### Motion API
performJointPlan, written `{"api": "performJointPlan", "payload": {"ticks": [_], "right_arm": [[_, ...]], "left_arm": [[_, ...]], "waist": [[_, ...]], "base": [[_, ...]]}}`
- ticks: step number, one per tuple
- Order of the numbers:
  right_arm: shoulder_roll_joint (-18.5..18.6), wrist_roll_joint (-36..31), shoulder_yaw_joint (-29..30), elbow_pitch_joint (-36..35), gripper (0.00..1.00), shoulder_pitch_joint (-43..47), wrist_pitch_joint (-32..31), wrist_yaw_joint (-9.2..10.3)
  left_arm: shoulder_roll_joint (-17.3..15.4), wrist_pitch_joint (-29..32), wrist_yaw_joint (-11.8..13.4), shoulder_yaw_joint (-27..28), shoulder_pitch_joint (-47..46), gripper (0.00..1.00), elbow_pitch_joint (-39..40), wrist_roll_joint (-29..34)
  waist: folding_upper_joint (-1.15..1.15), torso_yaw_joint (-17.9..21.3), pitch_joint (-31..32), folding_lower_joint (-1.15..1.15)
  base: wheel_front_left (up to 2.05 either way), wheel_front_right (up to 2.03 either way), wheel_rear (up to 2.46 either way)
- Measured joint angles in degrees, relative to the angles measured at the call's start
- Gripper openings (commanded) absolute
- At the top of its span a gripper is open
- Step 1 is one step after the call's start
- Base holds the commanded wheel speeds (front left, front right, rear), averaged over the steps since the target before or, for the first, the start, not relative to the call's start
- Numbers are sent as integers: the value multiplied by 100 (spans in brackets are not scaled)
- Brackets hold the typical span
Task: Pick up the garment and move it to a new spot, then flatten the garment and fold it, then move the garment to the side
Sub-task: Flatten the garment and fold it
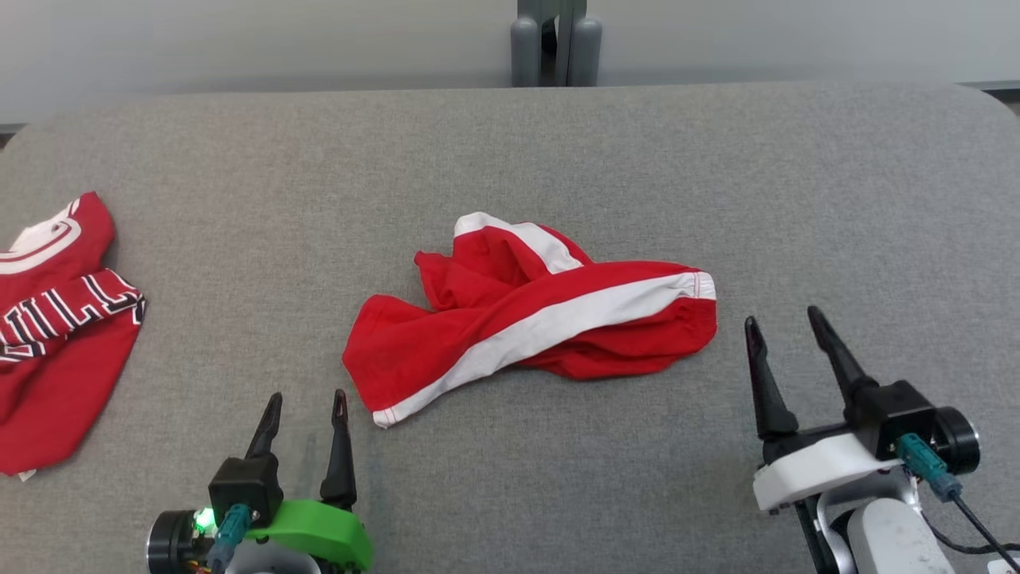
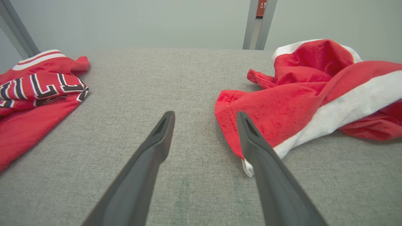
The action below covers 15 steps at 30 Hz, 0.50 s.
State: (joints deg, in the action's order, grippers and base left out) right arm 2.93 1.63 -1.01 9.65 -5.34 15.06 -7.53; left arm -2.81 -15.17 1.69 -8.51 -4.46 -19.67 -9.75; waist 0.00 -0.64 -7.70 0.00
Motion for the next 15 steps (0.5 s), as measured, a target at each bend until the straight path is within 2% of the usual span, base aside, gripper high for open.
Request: {"api": "performJointPlan", "payload": {"ticks": [15], "right_arm": [[-7,232,-155,194,100,392,0,0]], "left_arm": [[1,0,-68,91,437,100,44,75]], "waist": [[0,3,582,0]], "base": [[0,0,0]]}}
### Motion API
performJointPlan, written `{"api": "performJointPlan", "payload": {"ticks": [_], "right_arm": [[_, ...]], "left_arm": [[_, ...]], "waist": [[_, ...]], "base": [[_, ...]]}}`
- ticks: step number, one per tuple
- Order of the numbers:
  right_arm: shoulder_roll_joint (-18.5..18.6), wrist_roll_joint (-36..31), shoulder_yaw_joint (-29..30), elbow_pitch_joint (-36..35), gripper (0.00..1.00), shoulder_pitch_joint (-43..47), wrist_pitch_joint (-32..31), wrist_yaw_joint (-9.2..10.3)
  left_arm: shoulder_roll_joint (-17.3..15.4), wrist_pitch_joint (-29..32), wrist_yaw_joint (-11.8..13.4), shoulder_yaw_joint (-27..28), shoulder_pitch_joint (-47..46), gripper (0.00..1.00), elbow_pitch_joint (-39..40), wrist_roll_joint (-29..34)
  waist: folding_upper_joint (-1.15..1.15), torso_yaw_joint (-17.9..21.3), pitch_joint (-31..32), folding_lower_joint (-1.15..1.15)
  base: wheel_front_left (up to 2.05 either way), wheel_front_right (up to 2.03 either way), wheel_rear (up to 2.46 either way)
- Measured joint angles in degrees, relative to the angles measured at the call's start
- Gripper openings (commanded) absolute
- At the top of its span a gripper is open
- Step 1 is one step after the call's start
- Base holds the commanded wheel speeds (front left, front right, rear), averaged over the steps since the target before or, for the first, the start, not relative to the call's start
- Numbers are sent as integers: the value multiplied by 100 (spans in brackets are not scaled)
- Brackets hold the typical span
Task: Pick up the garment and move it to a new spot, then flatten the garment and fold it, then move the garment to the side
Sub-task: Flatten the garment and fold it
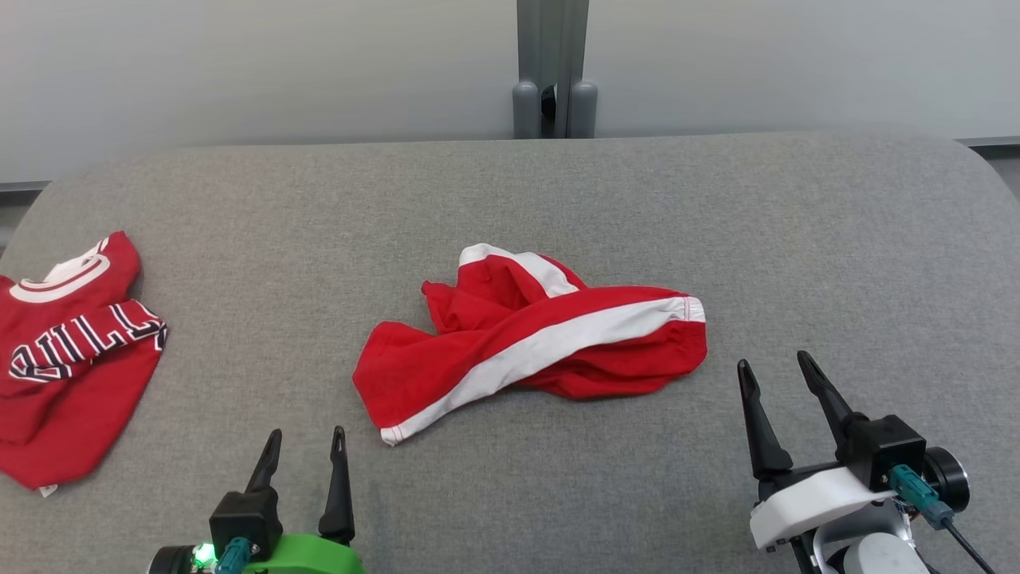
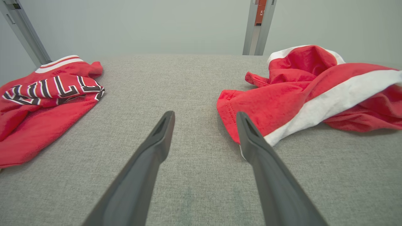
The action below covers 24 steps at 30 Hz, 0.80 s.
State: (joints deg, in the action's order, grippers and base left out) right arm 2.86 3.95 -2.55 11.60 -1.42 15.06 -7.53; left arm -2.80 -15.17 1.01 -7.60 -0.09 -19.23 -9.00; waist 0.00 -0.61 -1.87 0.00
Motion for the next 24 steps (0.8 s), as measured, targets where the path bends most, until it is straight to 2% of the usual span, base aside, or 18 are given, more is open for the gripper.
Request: {"api": "performJointPlan", "payload": {"ticks": [10,18,24], "right_arm": [[-1,48,-82,25,100,-78,0,0],[1,86,-158,88,100,-119,0,0],[0,116,-316,125,100,-191,0,0]], "left_arm": [[-1,0,-277,-99,-10,100,47,-246],[-1,0,-563,-245,-64,100,-500,-479],[-1,0,-684,-390,-233,100,-956,-602]], "waist": [[0,11,-139,0],[0,146,-196,0],[0,256,-333,0]], "base": [[0,0,0],[0,0,0],[0,0,0]]}}
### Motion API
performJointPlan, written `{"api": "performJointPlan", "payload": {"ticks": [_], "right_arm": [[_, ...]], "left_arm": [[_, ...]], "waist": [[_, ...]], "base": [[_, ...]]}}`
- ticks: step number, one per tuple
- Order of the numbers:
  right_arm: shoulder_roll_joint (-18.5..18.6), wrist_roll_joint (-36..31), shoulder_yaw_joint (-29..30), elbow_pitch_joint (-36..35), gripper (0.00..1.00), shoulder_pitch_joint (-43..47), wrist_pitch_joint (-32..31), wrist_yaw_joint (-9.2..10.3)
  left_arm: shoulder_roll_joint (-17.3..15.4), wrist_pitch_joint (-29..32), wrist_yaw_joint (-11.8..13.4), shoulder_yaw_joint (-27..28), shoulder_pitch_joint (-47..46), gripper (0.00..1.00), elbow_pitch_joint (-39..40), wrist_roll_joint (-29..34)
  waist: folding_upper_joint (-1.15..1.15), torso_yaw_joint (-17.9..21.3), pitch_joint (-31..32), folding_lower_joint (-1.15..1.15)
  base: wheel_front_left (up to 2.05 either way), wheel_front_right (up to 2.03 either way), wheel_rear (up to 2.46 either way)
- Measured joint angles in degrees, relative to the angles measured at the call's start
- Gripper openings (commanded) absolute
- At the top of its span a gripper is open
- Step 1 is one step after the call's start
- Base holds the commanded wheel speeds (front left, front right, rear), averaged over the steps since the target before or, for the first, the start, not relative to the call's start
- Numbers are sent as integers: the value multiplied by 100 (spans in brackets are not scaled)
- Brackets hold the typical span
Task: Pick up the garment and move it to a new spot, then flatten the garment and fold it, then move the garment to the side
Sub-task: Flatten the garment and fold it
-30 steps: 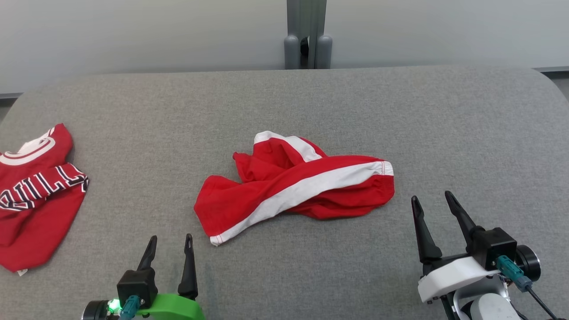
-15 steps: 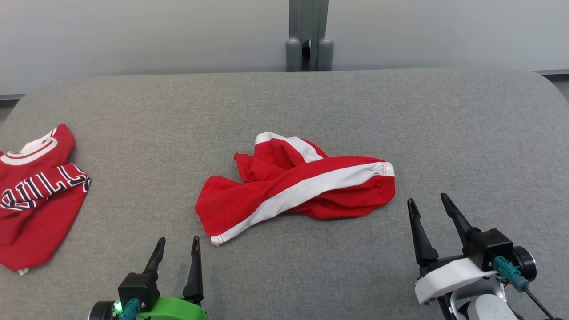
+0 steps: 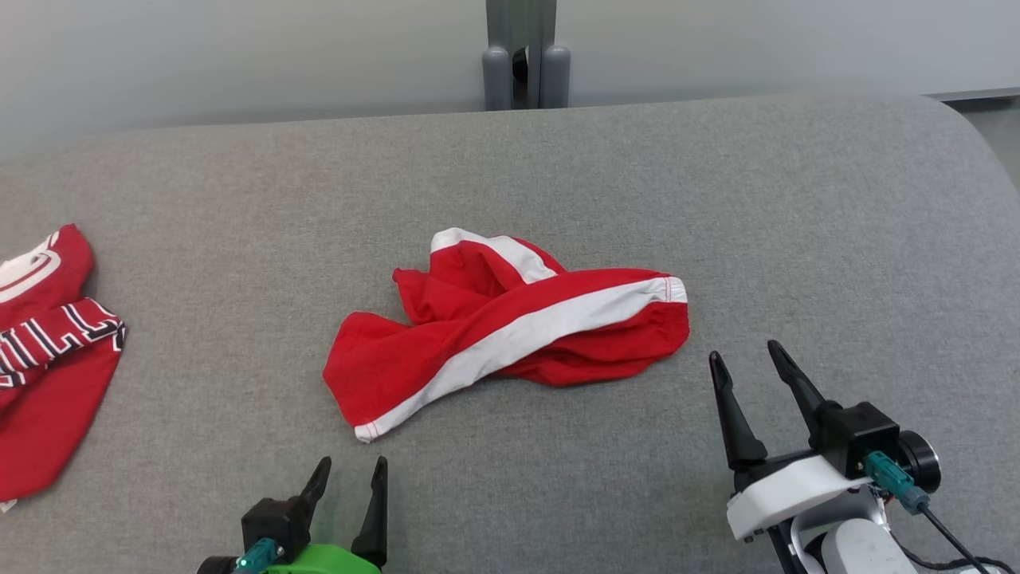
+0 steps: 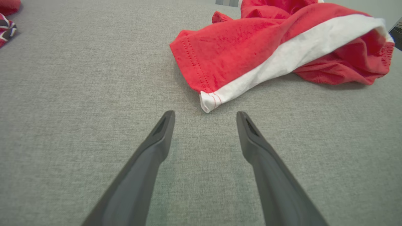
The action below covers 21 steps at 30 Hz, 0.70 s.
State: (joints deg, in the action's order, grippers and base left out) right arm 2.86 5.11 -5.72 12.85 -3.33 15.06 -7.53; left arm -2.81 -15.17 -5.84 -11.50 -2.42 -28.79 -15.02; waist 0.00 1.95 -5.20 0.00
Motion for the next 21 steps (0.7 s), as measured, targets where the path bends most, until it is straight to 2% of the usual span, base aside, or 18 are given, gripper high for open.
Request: {"api": "performJointPlan", "payload": {"ticks": [9,21], "right_arm": [[-2,64,-13,-5,100,-233,0,0],[0,191,-85,-58,100,-471,0,0]], "left_arm": [[2,0,-70,-74,-359,100,-447,-299],[1,-2,-124,57,-622,100,-288,-379]], "waist": [[0,193,-321,0],[0,388,-684,0]], "base": [[0,0,0],[0,0,0]]}}
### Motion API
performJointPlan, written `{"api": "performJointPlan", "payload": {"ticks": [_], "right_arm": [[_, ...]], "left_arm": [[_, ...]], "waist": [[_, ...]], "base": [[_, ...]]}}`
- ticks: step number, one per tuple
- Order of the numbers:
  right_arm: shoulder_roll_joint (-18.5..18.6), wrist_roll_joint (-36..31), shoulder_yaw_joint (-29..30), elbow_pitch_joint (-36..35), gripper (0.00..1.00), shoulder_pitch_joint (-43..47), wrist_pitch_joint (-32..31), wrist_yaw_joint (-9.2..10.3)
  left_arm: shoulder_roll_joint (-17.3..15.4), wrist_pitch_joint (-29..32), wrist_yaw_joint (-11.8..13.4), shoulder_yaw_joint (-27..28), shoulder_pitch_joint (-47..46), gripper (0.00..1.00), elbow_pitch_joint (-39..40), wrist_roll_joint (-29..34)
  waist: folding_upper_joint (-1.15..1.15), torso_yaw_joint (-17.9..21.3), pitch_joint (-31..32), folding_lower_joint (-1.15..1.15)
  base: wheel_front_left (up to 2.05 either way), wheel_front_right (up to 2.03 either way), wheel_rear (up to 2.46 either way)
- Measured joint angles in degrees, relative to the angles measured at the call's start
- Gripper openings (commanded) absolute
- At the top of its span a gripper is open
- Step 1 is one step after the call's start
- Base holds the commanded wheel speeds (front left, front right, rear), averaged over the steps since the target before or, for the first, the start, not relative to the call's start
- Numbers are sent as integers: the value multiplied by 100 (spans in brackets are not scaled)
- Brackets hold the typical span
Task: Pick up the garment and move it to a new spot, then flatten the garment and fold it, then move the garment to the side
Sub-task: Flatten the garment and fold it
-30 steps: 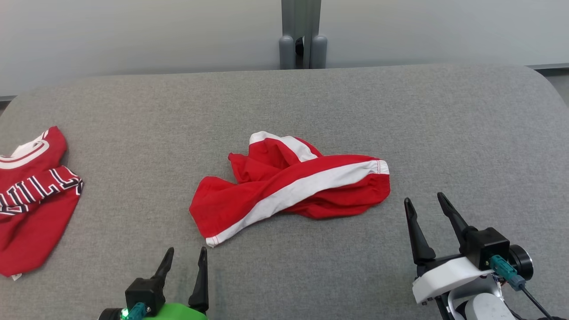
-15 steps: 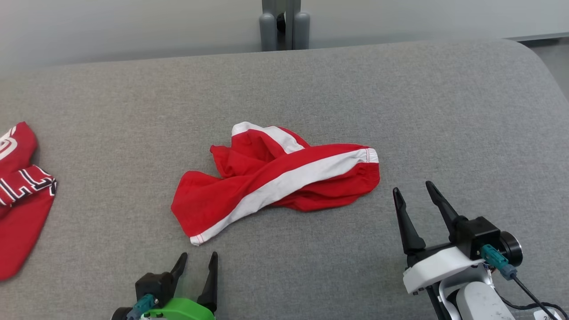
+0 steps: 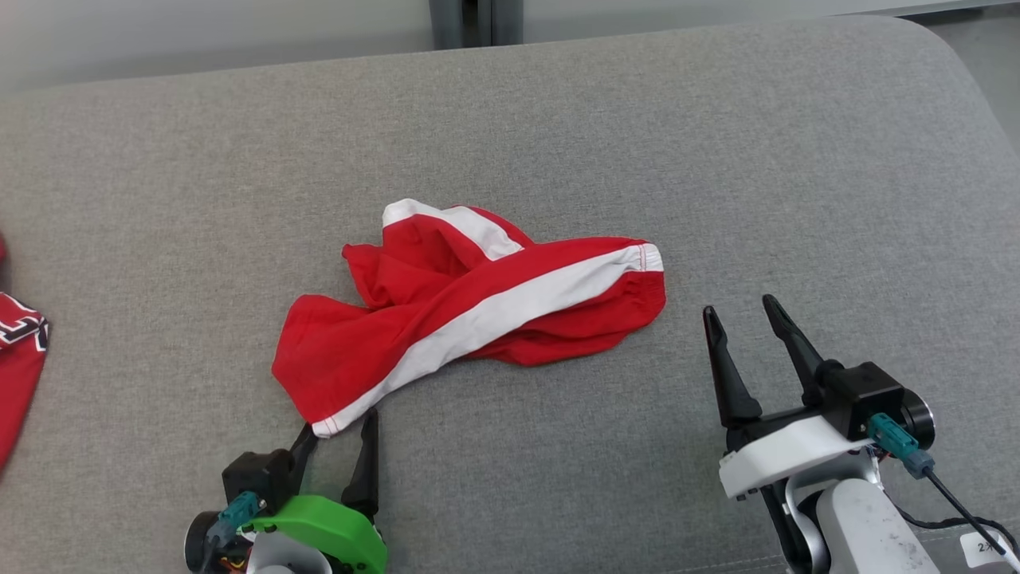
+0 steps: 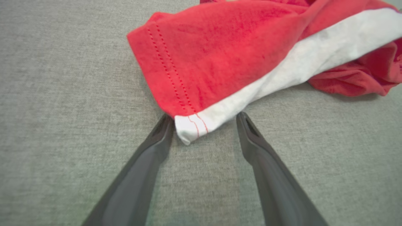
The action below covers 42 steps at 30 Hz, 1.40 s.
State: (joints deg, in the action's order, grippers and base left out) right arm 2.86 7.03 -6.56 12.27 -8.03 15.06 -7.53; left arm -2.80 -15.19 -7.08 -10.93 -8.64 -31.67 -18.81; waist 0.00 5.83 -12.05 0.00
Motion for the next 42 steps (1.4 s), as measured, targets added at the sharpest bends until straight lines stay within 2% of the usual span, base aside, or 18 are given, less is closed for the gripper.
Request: {"api": "performJointPlan", "payload": {"ticks": [7,8,9,10,11,17,26,31,42], "right_arm": [[0,89,40,-31,100,-60,0,0],[0,89,36,-25,100,-64,0,0],[0,89,35,-18,100,-73,0,0],[0,90,41,-15,100,-86,0,0],[-1,108,66,-14,100,-110,0,0],[-2,382,163,55,100,-310,1,0],[-1,1183,-298,645,100,-701,0,0],[-10,1517,-781,1066,100,-834,0,0],[281,1406,-1444,1263,100,-1065,0,0]], "left_arm": [[2,2,-22,-16,-21,100,287,107],[2,2,-22,-14,-21,96,300,124],[2,2,-23,-8,-21,47,307,130],[1,2,-23,-7,-21,9,307,130],[1,2,-23,-19,-21,0,319,133],[3,2,-25,-22,-22,0,428,131],[1,2,0,401,72,0,731,553],[1,2,29,476,123,0,789,584],[2,2,124,420,122,0,824,569]], "waist": [[0,7,-97,0],[0,-1,-101,0],[0,-5,-106,0],[0,-8,-110,0],[0,-12,-118,0],[0,-82,-159,0],[0,-310,-181,0],[0,-399,-217,0],[0,-437,-224,0]], "base": [[0,0,0],[0,0,0],[0,0,0],[0,0,0],[0,0,0],[0,0,0],[0,0,0],[0,0,0],[0,0,0]]}}
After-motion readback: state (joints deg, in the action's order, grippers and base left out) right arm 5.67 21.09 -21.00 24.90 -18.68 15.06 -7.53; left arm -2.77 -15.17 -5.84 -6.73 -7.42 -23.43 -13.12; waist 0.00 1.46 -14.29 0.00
